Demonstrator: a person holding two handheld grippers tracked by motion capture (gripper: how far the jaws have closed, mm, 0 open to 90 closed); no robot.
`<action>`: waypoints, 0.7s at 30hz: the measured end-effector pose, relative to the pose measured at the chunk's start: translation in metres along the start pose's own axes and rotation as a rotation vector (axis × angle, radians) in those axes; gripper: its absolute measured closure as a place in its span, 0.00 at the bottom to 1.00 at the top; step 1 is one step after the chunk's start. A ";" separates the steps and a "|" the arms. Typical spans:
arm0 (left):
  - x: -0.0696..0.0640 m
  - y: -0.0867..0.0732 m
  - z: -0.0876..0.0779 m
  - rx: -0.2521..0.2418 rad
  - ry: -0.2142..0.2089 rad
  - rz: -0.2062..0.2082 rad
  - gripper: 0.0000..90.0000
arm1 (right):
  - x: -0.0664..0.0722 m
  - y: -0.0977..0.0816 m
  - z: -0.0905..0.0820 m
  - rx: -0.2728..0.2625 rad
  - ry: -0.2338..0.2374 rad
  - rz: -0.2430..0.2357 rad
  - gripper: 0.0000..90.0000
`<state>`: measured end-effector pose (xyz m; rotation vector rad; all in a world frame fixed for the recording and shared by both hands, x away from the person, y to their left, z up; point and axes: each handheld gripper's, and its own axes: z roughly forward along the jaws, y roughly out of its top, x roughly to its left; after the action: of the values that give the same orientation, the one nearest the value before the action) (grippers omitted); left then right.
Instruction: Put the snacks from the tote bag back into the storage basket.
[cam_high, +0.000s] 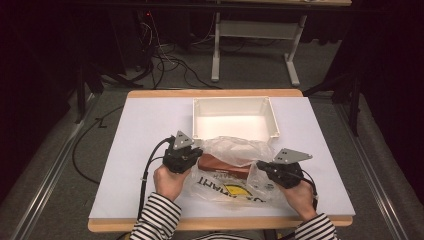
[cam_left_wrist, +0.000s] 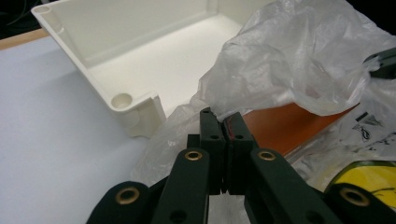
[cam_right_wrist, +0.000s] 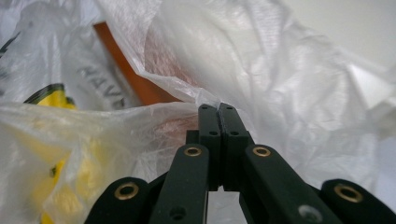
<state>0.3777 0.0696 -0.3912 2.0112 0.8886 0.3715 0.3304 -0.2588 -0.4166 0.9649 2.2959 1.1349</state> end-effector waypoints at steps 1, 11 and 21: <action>0.001 0.000 0.000 -0.002 0.004 -0.004 0.99 | -0.003 0.001 -0.003 -0.015 -0.011 0.002 1.00; 0.010 -0.001 0.016 0.000 0.013 -0.060 0.99 | -0.029 -0.004 0.000 -0.012 -0.065 0.102 1.00; 0.021 -0.005 0.038 0.053 0.051 -0.092 0.99 | -0.034 -0.012 0.015 0.040 -0.063 0.135 1.00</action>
<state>0.4115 0.0625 -0.4183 2.0091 1.0290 0.3525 0.3579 -0.2813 -0.4338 1.1693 2.2401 1.0991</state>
